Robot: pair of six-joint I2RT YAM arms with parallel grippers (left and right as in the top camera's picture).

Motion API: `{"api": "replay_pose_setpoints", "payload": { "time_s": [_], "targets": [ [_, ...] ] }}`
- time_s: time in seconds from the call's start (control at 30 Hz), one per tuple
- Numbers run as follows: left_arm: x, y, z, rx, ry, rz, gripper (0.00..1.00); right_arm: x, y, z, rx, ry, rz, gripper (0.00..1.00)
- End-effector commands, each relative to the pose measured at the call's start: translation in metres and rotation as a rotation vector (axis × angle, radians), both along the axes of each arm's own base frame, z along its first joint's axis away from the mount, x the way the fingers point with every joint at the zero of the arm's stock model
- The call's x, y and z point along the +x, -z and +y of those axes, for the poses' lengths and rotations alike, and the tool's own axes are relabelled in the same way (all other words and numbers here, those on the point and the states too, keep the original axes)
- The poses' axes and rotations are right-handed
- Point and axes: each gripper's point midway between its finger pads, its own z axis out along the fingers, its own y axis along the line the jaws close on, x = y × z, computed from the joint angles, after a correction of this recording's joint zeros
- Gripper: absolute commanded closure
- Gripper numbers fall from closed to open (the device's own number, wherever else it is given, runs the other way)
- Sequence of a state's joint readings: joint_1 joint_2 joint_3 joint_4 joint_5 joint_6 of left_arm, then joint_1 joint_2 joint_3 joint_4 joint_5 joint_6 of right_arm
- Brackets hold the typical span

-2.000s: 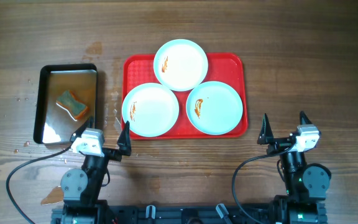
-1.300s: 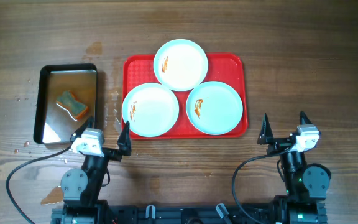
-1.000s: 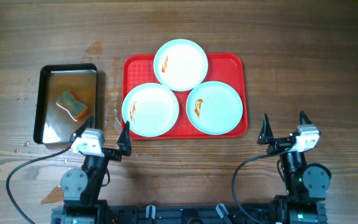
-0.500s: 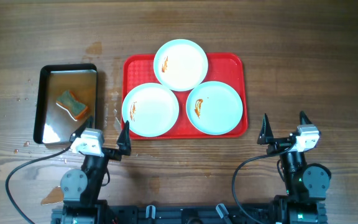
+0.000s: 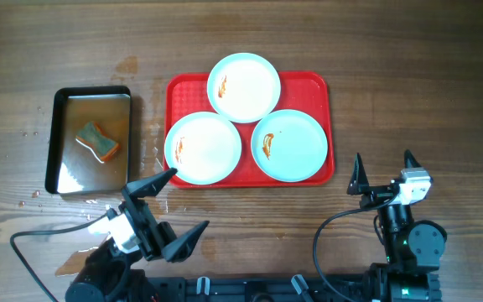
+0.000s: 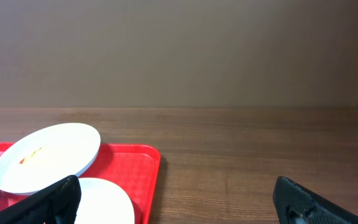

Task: Clean dirty plates on tray and stack at the side
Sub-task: 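Move the left gripper to the sponge in the water tray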

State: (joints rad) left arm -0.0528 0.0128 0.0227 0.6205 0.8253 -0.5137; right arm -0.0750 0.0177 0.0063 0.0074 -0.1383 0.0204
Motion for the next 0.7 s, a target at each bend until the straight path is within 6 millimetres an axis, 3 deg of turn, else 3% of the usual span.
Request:
{"api": "replay_pose_setpoints", "payload": {
  "time_s": [0.0,0.17,0.27,0.33,0.4,0.53,0.67],
  "targets": [
    [-0.007,-0.019,0.0,0.015,0.008,0.012,0.0,0.0,0.0,0.001,-0.014,-0.011,-0.003,0.0],
    [0.009,-0.029,0.018,0.114,-0.19,0.1,0.0,0.0,0.0,0.001,-0.014,-0.011,-0.003,0.0],
    [0.032,-0.036,0.072,0.098,-0.555,0.297,0.0,0.0,0.0,0.001,-0.014,-0.011,-0.003,0.0],
    [0.039,-0.031,0.109,0.077,-0.769,0.478,0.0,0.0,0.0,0.001,-0.014,-0.011,-0.003,0.01],
    [0.045,-0.018,0.131,0.111,-0.882,0.685,0.0,0.0,0.0,0.001,-0.014,-0.011,-0.003,0.0],
    [0.06,0.007,0.142,0.232,-0.905,0.994,0.0,0.0,0.0,0.001,-0.015,-0.011,-0.003,0.0],
    [0.089,0.031,0.131,0.28,-0.778,1.196,0.0,0.0,0.0,0.001,-0.014,-0.011,-0.003,0.0]
  ]
}}
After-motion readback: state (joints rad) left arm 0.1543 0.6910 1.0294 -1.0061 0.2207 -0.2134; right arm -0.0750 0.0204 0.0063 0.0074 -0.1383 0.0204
